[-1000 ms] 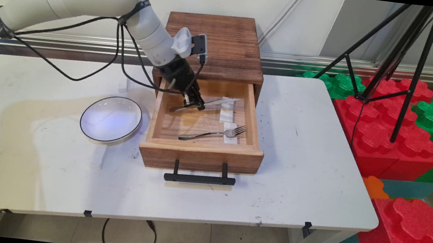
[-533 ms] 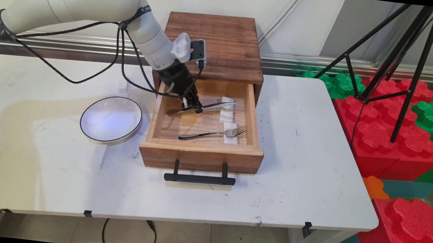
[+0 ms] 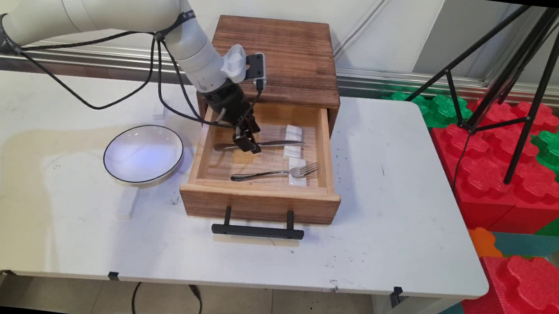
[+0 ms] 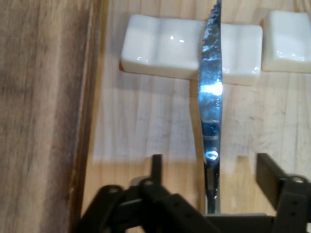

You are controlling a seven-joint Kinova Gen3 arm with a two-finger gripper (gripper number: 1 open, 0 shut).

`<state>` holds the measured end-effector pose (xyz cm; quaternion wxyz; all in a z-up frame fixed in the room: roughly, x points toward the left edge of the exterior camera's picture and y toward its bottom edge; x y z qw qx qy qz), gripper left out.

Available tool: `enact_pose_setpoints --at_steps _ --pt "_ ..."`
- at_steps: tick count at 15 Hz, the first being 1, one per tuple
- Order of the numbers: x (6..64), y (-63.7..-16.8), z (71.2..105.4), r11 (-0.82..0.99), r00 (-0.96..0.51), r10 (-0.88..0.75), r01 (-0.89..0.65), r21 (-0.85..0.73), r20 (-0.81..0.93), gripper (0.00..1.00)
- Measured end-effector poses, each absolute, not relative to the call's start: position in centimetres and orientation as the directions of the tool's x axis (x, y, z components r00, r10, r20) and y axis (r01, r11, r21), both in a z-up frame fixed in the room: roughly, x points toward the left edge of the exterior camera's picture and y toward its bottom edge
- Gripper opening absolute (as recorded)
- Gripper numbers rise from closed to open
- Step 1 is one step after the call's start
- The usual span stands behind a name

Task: Place the picked object into the drawer

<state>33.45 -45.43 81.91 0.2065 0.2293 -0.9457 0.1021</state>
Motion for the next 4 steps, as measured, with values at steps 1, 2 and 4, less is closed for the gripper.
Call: enact_pose_setpoints --at_steps 1,2,4 --pt "33.40 -45.47 81.92 0.873 -0.808 -0.392 -0.478 -0.100 0.440 1.00" --pt "33.37 -45.50 81.93 0.871 -0.806 -0.393 -0.480 -0.101 0.442 1.00" --pt "33.27 -45.58 82.18 0.865 -0.797 -0.398 -0.491 -0.104 0.453 1.00"
